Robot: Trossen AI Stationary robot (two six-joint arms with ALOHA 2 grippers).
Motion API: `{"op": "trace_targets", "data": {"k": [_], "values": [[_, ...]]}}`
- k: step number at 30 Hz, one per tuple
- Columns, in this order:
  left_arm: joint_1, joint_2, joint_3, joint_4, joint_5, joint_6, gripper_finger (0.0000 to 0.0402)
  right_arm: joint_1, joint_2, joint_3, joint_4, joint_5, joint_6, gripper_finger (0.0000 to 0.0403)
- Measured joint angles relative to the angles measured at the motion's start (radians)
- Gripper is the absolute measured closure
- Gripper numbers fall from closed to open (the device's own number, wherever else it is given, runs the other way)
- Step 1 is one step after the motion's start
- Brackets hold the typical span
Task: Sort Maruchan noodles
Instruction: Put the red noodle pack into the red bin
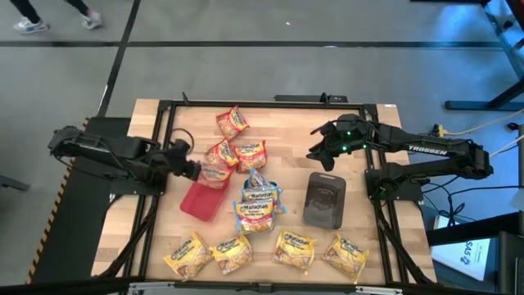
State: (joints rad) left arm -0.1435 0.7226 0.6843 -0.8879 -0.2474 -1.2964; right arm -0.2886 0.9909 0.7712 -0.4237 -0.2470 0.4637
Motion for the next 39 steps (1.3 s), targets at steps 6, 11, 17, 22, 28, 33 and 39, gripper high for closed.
{"op": "trace_targets", "data": {"k": [6,11,17,22,28,33,39], "values": [[0.041,0.005,-0.013,-0.022,0.081,0.024,0.0296,0.000,0.000,0.000,0.002,0.000,-0.009,0.0238],[0.041,0.069,-0.038,-0.015,0.098,0.025,0.0296,0.000,0.000,0.000,0.002,-0.001,-0.009,0.0238],[0.041,0.134,-0.041,-0.015,0.112,0.043,0.0296,0.000,0.000,0.000,0.002,-0.002,-0.009,0.0238],[0.046,0.131,-0.037,-0.018,0.077,0.054,0.0296,0.000,0.000,0.000,0.002,-0.002,-0.009,0.0238],[0.071,0.054,0.044,-0.019,0.072,0.114,0.0296,0.000,0.000,0.000,0.002,-0.002,-0.010,0.0238],[0.122,0.050,0.067,-0.022,0.071,0.179,0.0299,0.000,0.000,0.000,0.002,-0.002,-0.016,0.0238],[0.204,0.067,0.067,-0.024,-0.041,0.272,0.0299,0.000,0.000,0.000,0.002,-0.001,-0.016,0.0238]]}}
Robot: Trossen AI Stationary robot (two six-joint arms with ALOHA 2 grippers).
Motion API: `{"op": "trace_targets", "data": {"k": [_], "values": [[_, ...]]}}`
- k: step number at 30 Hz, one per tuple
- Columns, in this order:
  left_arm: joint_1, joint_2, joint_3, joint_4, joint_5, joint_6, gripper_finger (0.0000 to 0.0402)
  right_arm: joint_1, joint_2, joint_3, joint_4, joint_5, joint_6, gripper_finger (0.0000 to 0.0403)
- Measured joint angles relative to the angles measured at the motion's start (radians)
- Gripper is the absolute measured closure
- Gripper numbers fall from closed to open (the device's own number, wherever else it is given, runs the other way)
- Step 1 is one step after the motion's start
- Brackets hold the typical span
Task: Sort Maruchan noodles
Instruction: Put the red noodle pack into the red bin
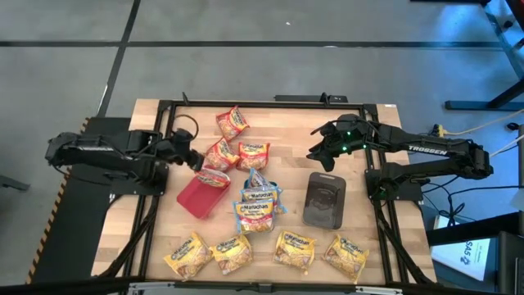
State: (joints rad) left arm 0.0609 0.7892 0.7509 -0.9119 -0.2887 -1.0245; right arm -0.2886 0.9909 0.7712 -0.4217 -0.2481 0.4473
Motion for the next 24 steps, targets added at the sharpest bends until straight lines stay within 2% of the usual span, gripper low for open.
{"op": "trace_targets", "data": {"k": [3,6,9,15,18,22,24], "values": [[0.075,0.001,0.000,-0.001,-0.032,0.063,0.0299,0.000,0.000,0.000,0.000,0.001,0.000,0.0238],[0.160,0.001,0.000,0.011,0.004,0.124,0.0299,0.000,0.000,0.000,0.002,0.060,-0.003,0.0238],[0.259,0.003,0.000,0.101,0.050,0.217,0.0299,0.000,0.000,0.000,0.003,0.118,-0.004,0.0238],[0.520,0.042,0.000,0.310,0.255,0.401,0.0299,0.000,0.000,0.000,0.006,0.215,-0.007,0.0238],[0.654,0.087,0.000,0.316,0.348,0.464,0.0299,0.000,0.000,0.000,0.006,0.215,-0.007,0.0238],[0.779,0.148,0.000,0.328,0.383,0.485,0.0299,0.000,0.000,0.000,0.006,0.213,-0.004,0.0238],[0.832,0.174,0.000,0.360,0.446,0.505,0.0299,0.000,0.000,0.000,0.005,0.213,0.000,0.0238]]}}
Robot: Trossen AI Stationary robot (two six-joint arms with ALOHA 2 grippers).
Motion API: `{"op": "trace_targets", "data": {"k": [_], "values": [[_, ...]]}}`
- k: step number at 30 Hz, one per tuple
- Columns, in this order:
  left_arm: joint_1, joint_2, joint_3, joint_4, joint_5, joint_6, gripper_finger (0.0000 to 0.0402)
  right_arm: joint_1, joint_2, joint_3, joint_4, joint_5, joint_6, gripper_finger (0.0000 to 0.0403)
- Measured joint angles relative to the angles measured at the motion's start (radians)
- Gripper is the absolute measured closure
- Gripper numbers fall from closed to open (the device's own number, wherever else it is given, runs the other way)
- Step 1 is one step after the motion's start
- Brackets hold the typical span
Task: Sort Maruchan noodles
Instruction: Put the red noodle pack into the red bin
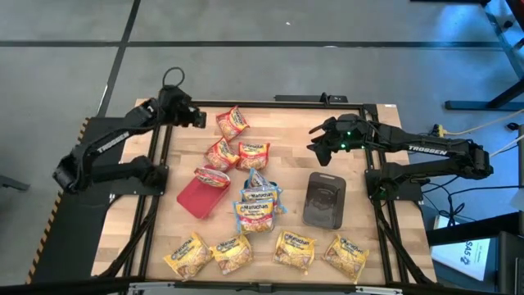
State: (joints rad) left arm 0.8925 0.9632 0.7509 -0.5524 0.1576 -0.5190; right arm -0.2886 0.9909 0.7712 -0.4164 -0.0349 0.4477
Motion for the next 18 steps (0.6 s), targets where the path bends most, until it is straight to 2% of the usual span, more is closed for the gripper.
{"op": "trace_targets", "data": {"k": [4,9,13,15,18], "values": [[0.061,0.075,0.000,0.037,0.206,0.056,0.0299,0.000,0.000,0.000,-0.001,0.000,0.000,0.0238],[0.053,0.244,0.000,0.102,0.270,0.052,0.0297,0.000,0.000,0.000,-0.001,0.024,0.055,0.0235],[0.054,0.312,0.000,0.266,0.343,0.027,0.0291,0.000,0.000,0.000,-0.005,0.027,0.069,0.0223],[0.054,0.339,0.001,0.324,0.343,-0.002,0.0288,0.000,0.000,0.000,-0.005,0.027,0.072,0.0214],[0.059,0.378,0.008,0.306,0.306,-0.026,0.0281,0.000,0.000,0.000,-0.005,0.026,0.075,0.0199]]}}
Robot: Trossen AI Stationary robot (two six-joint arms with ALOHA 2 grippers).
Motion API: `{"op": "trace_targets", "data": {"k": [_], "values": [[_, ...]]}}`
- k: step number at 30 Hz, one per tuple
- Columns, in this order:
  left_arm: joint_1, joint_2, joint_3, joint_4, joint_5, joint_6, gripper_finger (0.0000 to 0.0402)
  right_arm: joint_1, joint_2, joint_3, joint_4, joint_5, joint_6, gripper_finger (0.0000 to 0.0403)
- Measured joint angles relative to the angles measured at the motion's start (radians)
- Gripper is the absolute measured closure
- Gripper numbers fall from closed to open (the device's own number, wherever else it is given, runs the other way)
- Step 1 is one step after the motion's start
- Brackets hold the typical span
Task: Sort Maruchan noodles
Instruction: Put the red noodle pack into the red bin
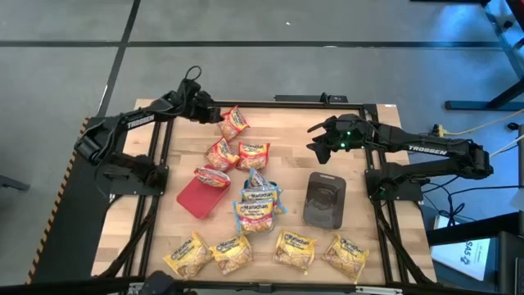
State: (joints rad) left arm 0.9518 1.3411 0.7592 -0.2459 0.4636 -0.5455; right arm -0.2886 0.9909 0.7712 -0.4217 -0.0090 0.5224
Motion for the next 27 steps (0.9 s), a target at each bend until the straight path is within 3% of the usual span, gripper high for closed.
{"op": "trace_targets", "data": {"k": [3,9,13,20,27], "values": [[0.002,0.037,0.013,-0.091,-0.041,0.002,0.0274,0.000,0.000,0.000,0.000,0.000,0.000,0.0187],[-0.052,0.060,0.016,-0.202,-0.010,0.069,0.0272,0.000,0.000,0.000,0.000,-0.002,-0.002,0.0173],[-0.099,0.060,0.016,-0.272,-0.103,0.138,0.0272,0.000,0.000,0.000,0.000,-0.008,-0.003,0.0173],[-0.124,0.063,0.016,-0.242,-0.099,0.164,0.0272,0.000,0.000,0.000,0.000,-0.009,-0.003,0.0173],[-0.148,0.148,0.016,-0.233,-0.111,0.159,0.0272,0.000,0.000,0.000,0.000,-0.014,-0.003,0.0173]]}}
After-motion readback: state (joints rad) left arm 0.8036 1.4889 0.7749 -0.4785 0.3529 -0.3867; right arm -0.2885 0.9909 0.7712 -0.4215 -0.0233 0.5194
